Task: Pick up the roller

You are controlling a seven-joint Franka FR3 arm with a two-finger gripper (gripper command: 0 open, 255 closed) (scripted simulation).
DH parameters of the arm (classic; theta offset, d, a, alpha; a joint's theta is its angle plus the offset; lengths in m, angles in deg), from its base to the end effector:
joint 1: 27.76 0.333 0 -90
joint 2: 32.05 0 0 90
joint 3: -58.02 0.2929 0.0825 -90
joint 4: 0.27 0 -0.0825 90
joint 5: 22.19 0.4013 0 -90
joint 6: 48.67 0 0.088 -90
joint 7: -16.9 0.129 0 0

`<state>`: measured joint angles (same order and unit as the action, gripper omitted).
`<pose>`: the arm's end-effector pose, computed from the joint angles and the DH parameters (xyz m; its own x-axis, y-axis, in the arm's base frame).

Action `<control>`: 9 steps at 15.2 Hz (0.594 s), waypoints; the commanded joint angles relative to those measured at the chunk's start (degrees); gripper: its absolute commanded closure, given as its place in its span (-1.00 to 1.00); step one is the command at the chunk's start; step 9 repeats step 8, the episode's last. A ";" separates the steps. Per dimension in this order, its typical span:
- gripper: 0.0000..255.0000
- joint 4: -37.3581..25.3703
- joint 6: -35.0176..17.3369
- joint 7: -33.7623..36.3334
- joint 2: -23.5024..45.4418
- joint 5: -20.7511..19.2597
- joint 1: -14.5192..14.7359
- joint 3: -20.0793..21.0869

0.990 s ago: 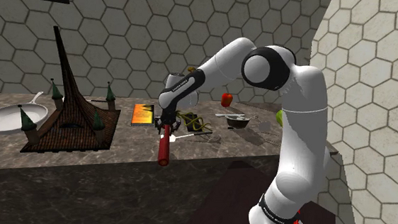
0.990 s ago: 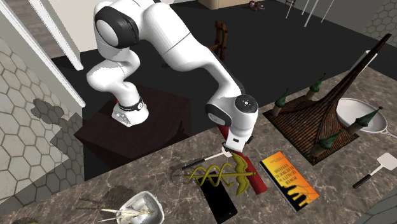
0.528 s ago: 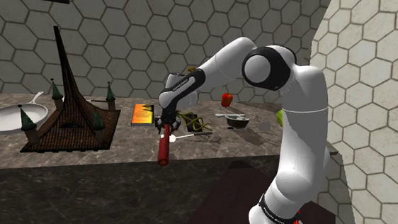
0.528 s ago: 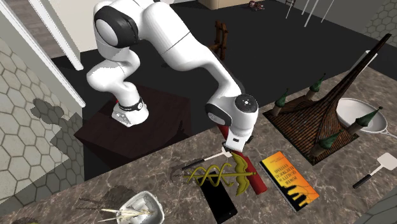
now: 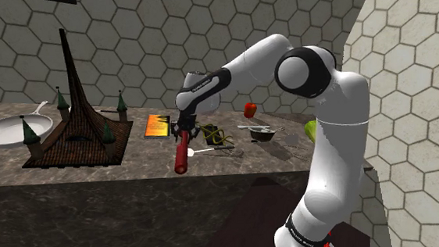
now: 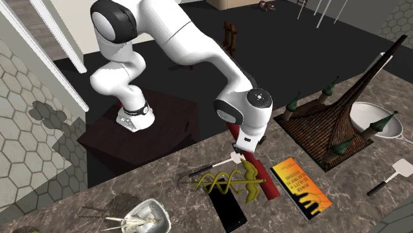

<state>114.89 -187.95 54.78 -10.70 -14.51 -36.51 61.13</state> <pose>0.6111 -0.0580 0.2173 0.6510 -0.7582 -0.0353 -0.7564 -0.6441 -0.1139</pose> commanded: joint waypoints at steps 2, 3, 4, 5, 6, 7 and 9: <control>1.00 -0.53 2.11 0.25 -1.63 -0.15 -0.02 -0.07; 1.00 -0.67 2.74 0.33 -2.12 -0.20 -0.02 -0.08; 1.00 -0.83 3.38 0.41 -2.60 -0.24 -0.02 -0.10; 1.00 -1.00 4.02 0.49 -3.07 -0.28 -0.02 -0.12; 1.00 -1.19 4.67 0.58 -3.54 -0.33 -0.03 -0.13; 1.00 -1.21 4.76 0.59 -3.61 -0.33 -0.03 -0.13; 1.00 -1.21 4.76 0.59 -3.61 -0.33 -0.03 -0.13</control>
